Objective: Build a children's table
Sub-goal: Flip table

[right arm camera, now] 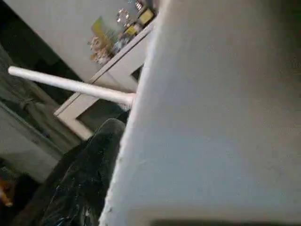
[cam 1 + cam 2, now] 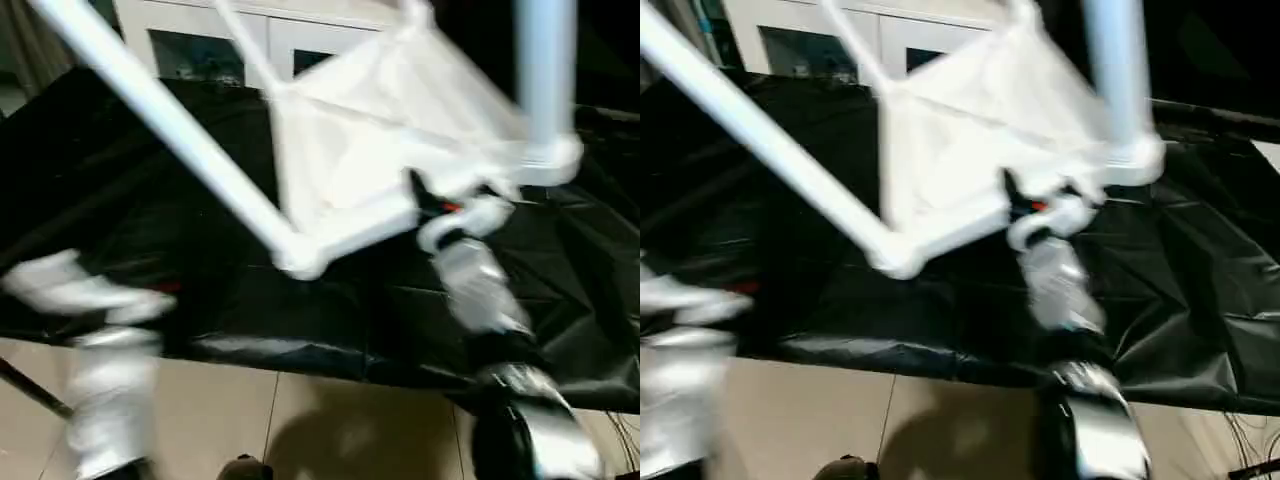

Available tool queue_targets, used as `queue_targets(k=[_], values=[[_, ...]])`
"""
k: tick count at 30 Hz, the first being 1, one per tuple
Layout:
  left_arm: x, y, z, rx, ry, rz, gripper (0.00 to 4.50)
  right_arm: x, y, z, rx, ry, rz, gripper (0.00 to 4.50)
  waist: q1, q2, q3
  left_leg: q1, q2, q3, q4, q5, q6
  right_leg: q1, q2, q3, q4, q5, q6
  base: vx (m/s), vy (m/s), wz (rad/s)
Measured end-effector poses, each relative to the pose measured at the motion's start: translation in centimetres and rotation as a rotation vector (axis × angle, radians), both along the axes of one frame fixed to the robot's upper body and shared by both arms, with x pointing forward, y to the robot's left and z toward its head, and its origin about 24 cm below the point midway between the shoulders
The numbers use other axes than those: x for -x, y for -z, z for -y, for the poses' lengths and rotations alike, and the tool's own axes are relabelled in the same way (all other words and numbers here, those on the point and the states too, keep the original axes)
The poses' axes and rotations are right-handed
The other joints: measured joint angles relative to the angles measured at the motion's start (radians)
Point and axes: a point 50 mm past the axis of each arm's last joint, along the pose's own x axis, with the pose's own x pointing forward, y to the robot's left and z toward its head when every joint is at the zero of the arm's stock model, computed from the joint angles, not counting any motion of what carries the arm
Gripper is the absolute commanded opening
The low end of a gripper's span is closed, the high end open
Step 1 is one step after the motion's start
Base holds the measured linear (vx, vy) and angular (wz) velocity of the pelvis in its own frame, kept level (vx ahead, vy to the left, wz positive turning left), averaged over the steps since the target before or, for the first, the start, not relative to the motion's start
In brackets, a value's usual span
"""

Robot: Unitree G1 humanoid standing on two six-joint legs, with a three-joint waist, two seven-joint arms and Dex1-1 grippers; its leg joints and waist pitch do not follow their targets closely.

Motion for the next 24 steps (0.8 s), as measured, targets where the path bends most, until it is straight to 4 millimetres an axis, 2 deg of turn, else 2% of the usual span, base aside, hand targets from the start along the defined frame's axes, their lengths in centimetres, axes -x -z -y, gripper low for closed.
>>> queue_targets(k=[6, 11, 13, 17, 20, 24], values=[[-0.7, -1.9, -1.8, -0.267, -0.023, -0.073, 3.53, 1.0, -1.6, 2.9, 0.151, 0.062, 0.006, 2.14, -0.004, -0.002, -0.001, 0.010, 0.000, 0.001, -0.001, 0.001, -0.002, 0.001, -0.001, 0.002, -0.001, 0.004, 0.006, -0.027, 0.003, 0.00], [-1.9, -4.1, -1.4, -0.434, -0.045, -0.041, 3.53, 1.8, -3.4, 4.6, 0.337, 0.113, 0.032, 2.14, -0.007, -0.004, -0.002, 0.016, -0.003, 0.004, -0.006, 0.003, -0.006, 0.000, -0.007, 0.001, -0.002, 0.006, 0.007, 0.000, 0.000, 0.00], [-2.4, -5.3, -1.7, -0.467, -0.092, -0.004, 3.53, 2.1, -4.2, 4.8, 0.424, 0.124, 0.045, 2.14, -0.011, -0.005, -0.003, 0.018, -0.003, 0.004, -0.007, 0.004, -0.007, -0.001, -0.008, 0.000, -0.002, 0.009, 0.007, 0.000, 0.000, 0.00], [-2.6, -7.4, -2.2, -0.593, -0.098, 0.043, 3.53, 2.3, -5.1, 4.6, 0.523, 0.116, 0.053, 2.13, -0.033, -0.009, -0.005, 0.019, -0.003, 0.003, -0.006, 0.004, -0.007, -0.002, -0.008, 0.000, -0.002, 0.013, 0.007, 0.000, 0.000, 0.00], [-3.1, -7.7, -0.4, -0.687, 0.071, 0.018, 3.53, 2.5, -5.7, 4.8, 0.601, 0.124, 0.051, 2.11, -0.034, -0.009, -0.005, 0.019, -0.004, 0.004, -0.006, 0.004, -0.007, -0.003, -0.009, 0.001, -0.002, 0.013, 0.006, 0.000, 0.000, 0.00], [-3.5, -7.3, 4.2, -0.798, 0.316, 0.021, 3.53, 2.5, -6.2, 4.3, 0.685, 0.135, 0.054, 2.09, -0.033, -0.009, -0.005, 0.019, -0.004, 0.004, -0.007, 0.004, -0.007, -0.003, -0.009, 0.001, -0.002, 0.013, 0.006, 0.000, 0.000, 0.00]])
